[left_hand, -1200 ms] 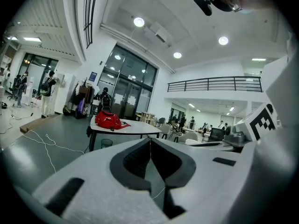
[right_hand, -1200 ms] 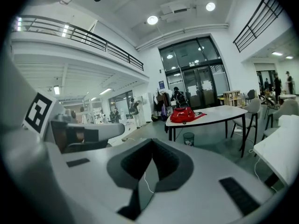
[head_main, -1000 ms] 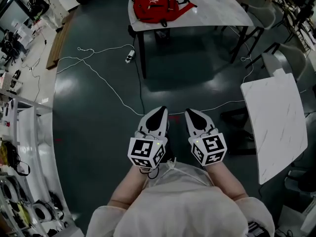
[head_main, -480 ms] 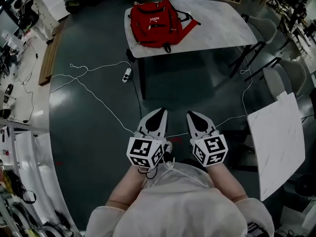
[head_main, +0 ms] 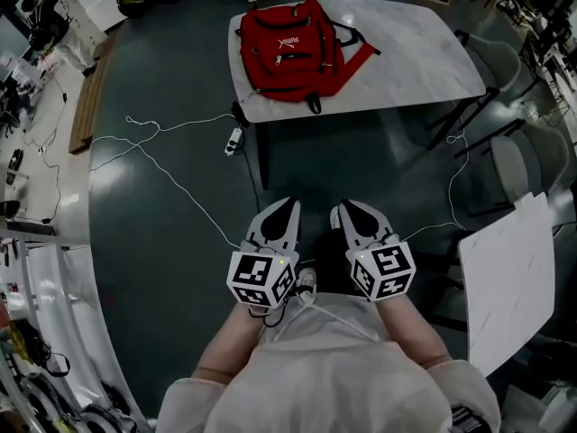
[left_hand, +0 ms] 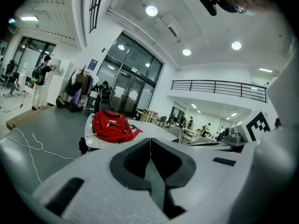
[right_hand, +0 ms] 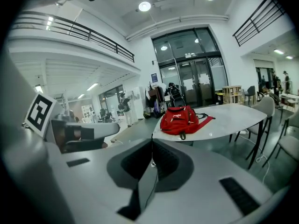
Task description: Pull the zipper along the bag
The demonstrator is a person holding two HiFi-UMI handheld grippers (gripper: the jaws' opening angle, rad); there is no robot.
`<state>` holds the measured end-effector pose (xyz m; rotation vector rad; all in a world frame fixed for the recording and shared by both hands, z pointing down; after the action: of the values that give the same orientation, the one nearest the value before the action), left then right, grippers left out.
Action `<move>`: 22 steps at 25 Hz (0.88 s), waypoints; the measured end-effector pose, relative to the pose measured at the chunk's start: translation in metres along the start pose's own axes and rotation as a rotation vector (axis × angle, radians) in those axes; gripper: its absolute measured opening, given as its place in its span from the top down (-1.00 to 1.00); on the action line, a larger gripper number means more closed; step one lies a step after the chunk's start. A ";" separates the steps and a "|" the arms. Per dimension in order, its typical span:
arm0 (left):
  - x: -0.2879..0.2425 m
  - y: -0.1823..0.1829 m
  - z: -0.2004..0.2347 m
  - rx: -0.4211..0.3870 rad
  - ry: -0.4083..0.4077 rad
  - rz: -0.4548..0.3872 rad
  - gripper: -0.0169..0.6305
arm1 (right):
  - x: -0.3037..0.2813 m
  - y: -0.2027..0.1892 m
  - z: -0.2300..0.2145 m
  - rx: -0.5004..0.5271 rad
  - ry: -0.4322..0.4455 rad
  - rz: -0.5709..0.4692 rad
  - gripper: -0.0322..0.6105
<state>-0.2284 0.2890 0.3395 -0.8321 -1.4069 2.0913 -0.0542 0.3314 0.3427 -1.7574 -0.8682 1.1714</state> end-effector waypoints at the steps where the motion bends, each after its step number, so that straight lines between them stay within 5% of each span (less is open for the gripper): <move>1: -0.008 0.002 0.004 -0.001 0.009 0.001 0.89 | -0.009 0.003 -0.006 0.000 0.009 0.001 0.82; 22: -0.293 0.078 0.064 -0.020 0.180 0.024 0.89 | -0.215 0.121 -0.233 0.033 0.192 0.061 0.82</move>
<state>-0.0735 0.0207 0.3485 -1.0221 -1.3301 1.9677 0.1063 0.0333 0.3623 -1.8457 -0.6812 1.0298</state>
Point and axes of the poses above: the fingertips, and each gripper's own axes: x backward along the fingers, z to its left, y out of its top, the point moved 8 cm from there along x, backward along the fingers, and after that the axes turned 1 degree about -x, right-handed, at the moved point
